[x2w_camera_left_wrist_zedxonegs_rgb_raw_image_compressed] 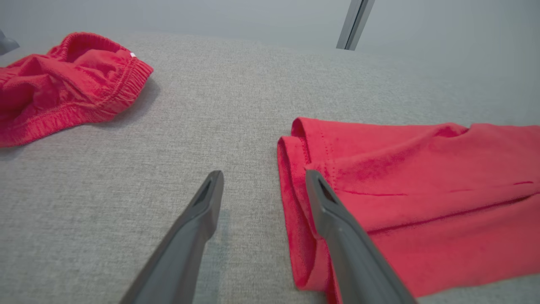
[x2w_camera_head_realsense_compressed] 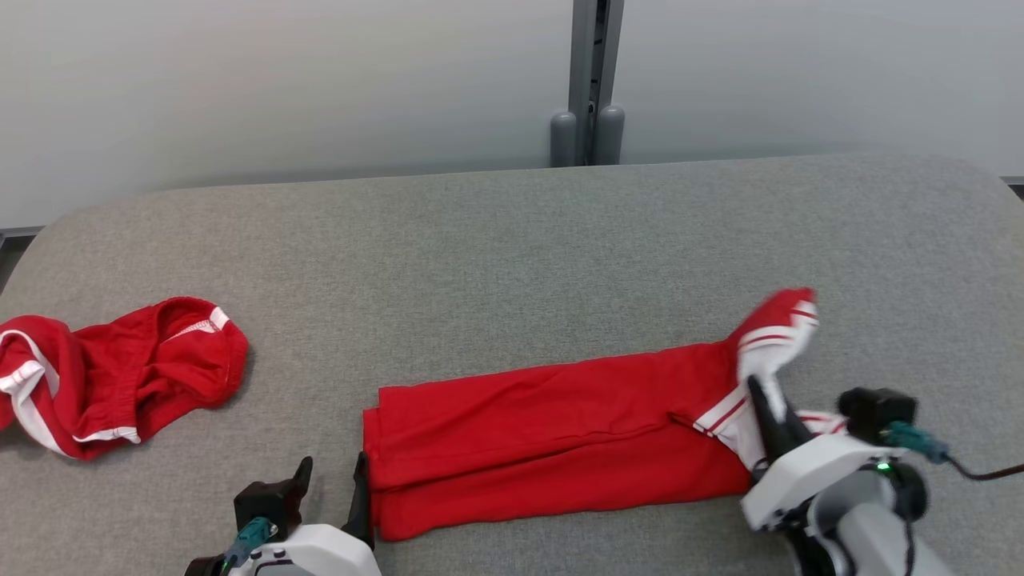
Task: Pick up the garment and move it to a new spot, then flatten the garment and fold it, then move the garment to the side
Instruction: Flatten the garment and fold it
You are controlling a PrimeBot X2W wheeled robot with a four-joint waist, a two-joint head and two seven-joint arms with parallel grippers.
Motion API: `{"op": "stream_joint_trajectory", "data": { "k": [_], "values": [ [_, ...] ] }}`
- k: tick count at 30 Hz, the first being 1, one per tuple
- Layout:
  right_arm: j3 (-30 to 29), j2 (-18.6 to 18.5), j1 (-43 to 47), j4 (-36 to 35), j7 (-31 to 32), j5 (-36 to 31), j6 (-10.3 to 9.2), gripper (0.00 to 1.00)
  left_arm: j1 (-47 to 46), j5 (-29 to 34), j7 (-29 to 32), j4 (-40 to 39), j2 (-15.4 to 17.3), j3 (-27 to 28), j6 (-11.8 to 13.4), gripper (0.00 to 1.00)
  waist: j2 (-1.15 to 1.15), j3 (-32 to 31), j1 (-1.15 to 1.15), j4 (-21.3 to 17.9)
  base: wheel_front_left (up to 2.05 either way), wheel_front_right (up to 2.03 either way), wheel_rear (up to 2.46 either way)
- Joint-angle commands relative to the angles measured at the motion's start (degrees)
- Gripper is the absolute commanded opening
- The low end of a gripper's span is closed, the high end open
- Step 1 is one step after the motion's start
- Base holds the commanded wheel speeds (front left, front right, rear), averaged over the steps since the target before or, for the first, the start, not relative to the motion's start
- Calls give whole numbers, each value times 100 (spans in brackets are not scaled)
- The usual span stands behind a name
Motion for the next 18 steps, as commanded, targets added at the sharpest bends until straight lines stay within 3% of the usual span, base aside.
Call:
{"op": "stream_joint_trajectory", "data": {
  "k": [1,10,18],
  "values": [
    [124,32,94,-133,39,80,0,0,-29,-8,0,-31,24,-29,5,100,0,2,0,36,0,0,0],
    [1320,360,148,-875,424,647,1,0,-218,-9,1,-50,26,-508,-45,100,0,32,0,634,0,0,0],
    [2059,466,-221,-709,550,931,1,0,-465,-87,0,-72,24,-1122,-52,100,0,137,0,1399,0,0,0]
  ]
}}
